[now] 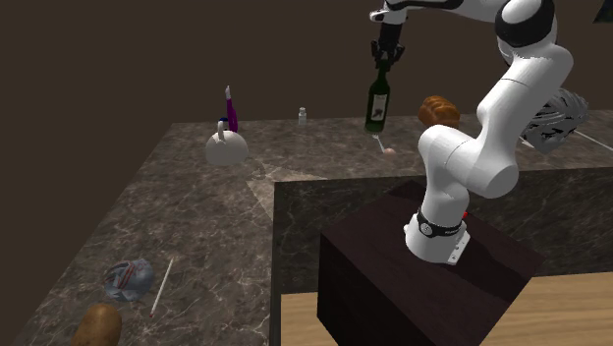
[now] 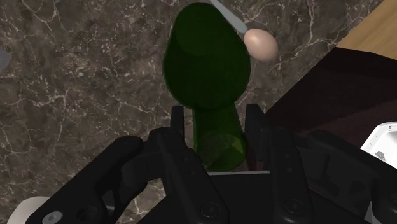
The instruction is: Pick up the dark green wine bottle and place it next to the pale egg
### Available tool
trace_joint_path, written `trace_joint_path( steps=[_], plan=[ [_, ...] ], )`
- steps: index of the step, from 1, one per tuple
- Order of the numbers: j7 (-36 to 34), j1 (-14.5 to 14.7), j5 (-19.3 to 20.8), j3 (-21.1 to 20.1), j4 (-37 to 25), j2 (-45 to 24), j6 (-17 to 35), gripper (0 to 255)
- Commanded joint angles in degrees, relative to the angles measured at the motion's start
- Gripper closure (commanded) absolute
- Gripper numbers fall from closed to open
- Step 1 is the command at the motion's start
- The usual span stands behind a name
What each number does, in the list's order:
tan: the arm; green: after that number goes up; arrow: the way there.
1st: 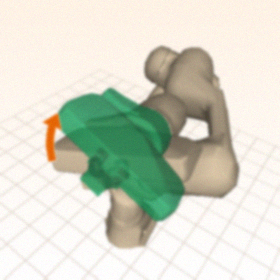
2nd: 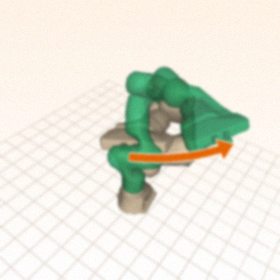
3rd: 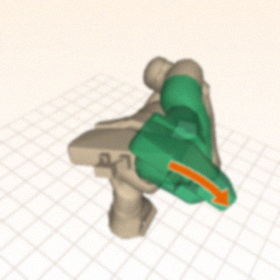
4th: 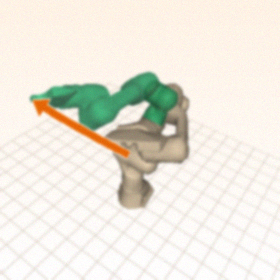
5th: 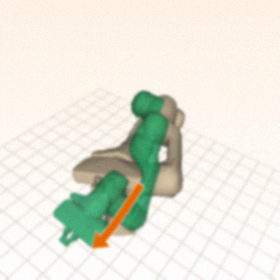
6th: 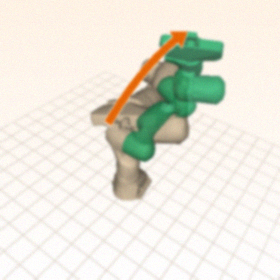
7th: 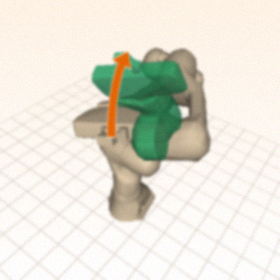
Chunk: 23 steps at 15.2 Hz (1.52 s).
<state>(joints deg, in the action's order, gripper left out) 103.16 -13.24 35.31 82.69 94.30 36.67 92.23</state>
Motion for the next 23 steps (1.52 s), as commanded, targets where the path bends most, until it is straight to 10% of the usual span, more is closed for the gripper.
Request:
trace_joint_path(
  steps=[1,23],
  plan=[
    [-0.3,-0.6,0.4,0.0,1.7,0.4,1.3,255],
    [-2.8,-1.8,4.4,3.7,11.9,3.3,11.0,255]
  ],
)
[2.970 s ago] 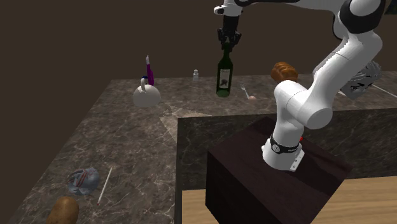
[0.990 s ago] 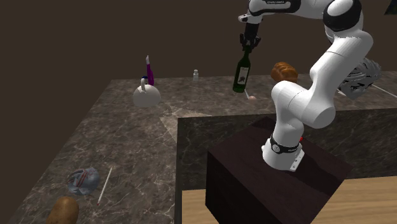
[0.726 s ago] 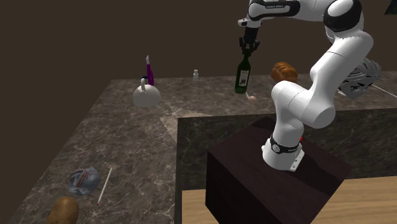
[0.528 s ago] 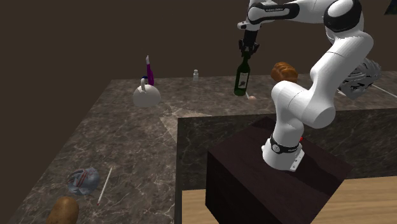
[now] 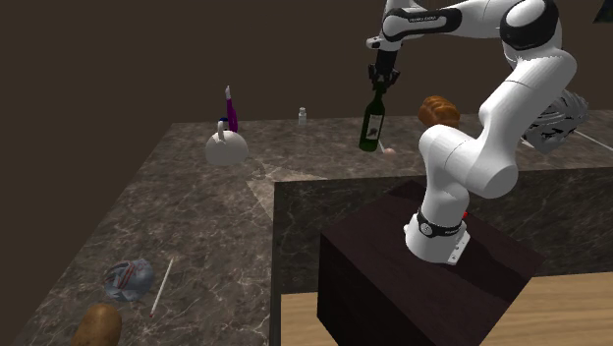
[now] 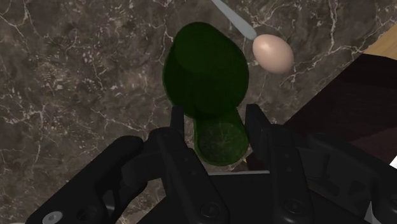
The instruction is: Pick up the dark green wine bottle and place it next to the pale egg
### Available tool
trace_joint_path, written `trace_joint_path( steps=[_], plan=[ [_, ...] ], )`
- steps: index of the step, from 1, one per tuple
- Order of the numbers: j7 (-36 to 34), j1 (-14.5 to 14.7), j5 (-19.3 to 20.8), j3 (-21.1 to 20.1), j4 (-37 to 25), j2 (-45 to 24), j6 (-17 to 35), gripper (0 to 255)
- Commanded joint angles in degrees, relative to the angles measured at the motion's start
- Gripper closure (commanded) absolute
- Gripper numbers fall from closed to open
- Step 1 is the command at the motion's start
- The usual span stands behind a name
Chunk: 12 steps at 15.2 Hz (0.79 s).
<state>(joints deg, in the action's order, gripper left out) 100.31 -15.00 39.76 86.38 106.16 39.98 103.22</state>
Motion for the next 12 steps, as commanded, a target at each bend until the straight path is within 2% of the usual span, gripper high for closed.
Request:
trace_joint_path(
  steps=[1,2,7,11,12],
  plan=[
    [0.0,0.0,0.0,0.0,0.0,0.0,0.0,255],
    [0.0,0.0,0.0,0.0,0.0,0.0,0.0,0],
    [0.0,0.0,0.0,0.0,0.0,0.0,0.0,0],
    [1.6,-0.5,-2.6,-3.3,-5.3,-1.7,-5.8,0],
    [1.6,-0.5,-2.6,-3.3,-5.3,-1.7,-5.8,0]
  ],
)
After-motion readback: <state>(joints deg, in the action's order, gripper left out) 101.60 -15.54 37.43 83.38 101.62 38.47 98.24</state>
